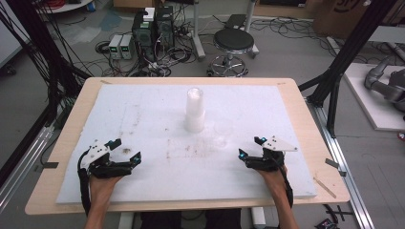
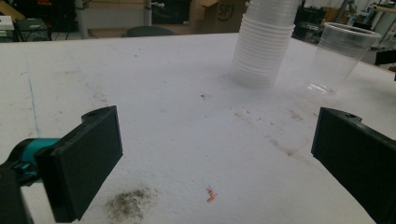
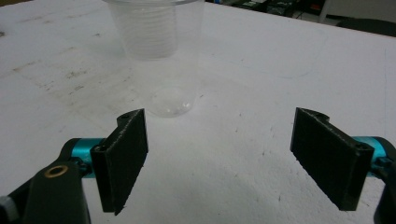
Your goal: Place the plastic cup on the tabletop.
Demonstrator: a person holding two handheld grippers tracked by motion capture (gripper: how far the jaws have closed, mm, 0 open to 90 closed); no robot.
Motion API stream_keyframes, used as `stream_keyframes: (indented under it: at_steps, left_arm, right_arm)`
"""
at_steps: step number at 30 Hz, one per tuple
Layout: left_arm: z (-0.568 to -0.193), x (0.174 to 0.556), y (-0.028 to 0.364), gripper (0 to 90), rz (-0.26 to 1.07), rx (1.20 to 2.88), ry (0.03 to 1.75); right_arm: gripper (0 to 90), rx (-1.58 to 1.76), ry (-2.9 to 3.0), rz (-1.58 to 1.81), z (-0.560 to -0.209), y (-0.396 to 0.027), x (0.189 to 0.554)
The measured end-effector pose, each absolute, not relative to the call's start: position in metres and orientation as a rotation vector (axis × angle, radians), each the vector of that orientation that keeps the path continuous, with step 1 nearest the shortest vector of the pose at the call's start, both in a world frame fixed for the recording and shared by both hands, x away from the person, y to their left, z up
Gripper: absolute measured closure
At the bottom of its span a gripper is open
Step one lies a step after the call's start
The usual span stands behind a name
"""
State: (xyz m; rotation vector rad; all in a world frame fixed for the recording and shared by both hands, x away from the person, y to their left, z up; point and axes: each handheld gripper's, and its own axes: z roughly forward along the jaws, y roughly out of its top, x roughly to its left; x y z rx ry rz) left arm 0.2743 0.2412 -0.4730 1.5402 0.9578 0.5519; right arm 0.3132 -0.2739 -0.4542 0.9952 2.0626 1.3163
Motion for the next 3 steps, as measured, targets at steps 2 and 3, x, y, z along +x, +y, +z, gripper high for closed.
stream_keyframes:
  at_steps: [2, 3]
  left_arm:
    - [-0.4729, 0.2748, 0.2407, 1.8, 0.554, 1.542, 0.957]
    - [-0.473, 0.2748, 0.2405, 1.8, 0.554, 1.541, 0.959]
  right_arm:
    - [19.3, 0.993, 2.057, 1.32, -0.4543, -0.2744, 0.3129]
    - [19.2, 1.001, 2.055, 1.328, -0.4541, -0.2746, 0.312]
